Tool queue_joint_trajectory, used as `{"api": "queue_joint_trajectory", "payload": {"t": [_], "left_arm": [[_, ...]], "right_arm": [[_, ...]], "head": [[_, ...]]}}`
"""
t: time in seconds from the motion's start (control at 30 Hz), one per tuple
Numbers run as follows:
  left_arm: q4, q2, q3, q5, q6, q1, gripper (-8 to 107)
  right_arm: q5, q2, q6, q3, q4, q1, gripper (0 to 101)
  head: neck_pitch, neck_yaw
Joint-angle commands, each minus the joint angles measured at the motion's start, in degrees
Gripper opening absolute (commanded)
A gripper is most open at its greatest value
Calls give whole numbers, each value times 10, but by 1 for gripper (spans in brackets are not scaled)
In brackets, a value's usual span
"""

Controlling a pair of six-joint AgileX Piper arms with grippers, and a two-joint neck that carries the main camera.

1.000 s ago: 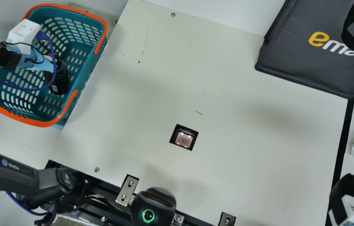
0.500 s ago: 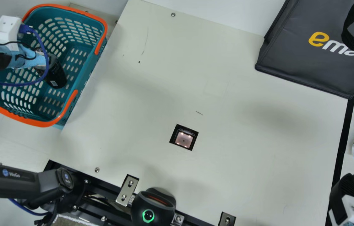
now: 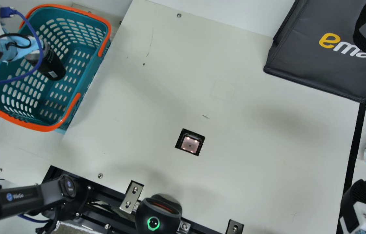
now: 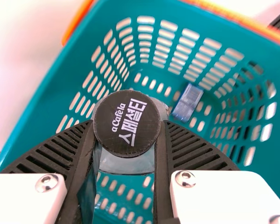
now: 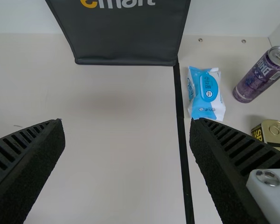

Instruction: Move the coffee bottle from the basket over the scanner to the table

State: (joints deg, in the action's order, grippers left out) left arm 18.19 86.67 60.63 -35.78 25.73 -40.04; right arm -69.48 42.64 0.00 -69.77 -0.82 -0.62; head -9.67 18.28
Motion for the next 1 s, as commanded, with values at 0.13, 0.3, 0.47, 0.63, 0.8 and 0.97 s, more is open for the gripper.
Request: {"api": "queue_joint_trajectory", "payload": {"t": [0.13,0.3,0.47,0.63,0.8,0.97], "left_arm": [[-46,-39,16,-8,-95,30,-8],[-90,-62,36,-17,-155,64,-8],[-117,-84,58,-36,-195,100,-8],[-128,-107,80,-60,-218,139,-8],[-136,-128,97,-80,-236,182,-8],[-152,-144,110,-97,-259,230,-8]], "right_arm": [[0,0,0,0,0,0,95],[0,0,0,0,0,0,95],[1,0,0,0,0,0,95],[1,0,0,0,0,0,95],[1,0,0,0,0,0,95],[1,0,0,0,0,0,95]], "head": [[17,1],[17,1],[17,1],[17,1],[17,1],[17,1]]}}
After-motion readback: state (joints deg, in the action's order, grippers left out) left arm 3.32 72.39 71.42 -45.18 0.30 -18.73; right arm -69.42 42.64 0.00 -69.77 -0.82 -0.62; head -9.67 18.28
